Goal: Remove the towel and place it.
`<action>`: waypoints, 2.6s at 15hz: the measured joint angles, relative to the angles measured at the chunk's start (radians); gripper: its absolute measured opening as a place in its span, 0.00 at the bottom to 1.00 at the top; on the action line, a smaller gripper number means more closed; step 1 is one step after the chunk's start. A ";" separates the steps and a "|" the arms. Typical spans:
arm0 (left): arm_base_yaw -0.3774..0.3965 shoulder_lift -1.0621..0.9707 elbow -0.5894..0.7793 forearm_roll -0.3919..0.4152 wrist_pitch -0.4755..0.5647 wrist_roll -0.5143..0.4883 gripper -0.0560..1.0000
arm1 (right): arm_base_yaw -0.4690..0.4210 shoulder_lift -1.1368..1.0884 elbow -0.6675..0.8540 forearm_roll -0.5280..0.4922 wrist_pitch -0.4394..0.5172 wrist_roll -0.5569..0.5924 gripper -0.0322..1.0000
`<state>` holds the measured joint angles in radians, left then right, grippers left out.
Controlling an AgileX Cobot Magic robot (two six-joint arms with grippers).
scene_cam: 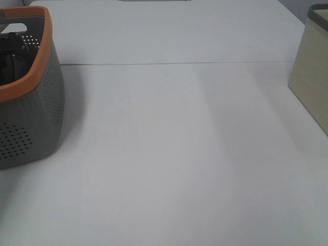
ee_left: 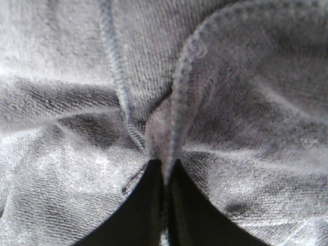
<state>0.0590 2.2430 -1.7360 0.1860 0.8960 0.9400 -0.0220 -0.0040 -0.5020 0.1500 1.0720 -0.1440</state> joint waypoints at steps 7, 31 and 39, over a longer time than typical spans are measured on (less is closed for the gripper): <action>0.000 -0.171 -0.078 0.012 0.189 0.003 0.05 | 0.000 0.000 0.000 0.000 0.000 0.000 0.83; -0.039 -0.772 -0.204 -0.579 0.038 0.463 0.05 | 0.000 0.001 -0.001 0.031 -0.006 0.002 0.83; -0.416 -0.766 -0.204 -0.585 -0.350 0.618 0.05 | 0.000 0.448 -0.130 0.518 -0.164 -0.333 0.82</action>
<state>-0.3570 1.4770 -1.9400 -0.3990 0.5460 1.5580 -0.0220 0.4440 -0.6320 0.6680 0.9080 -0.4770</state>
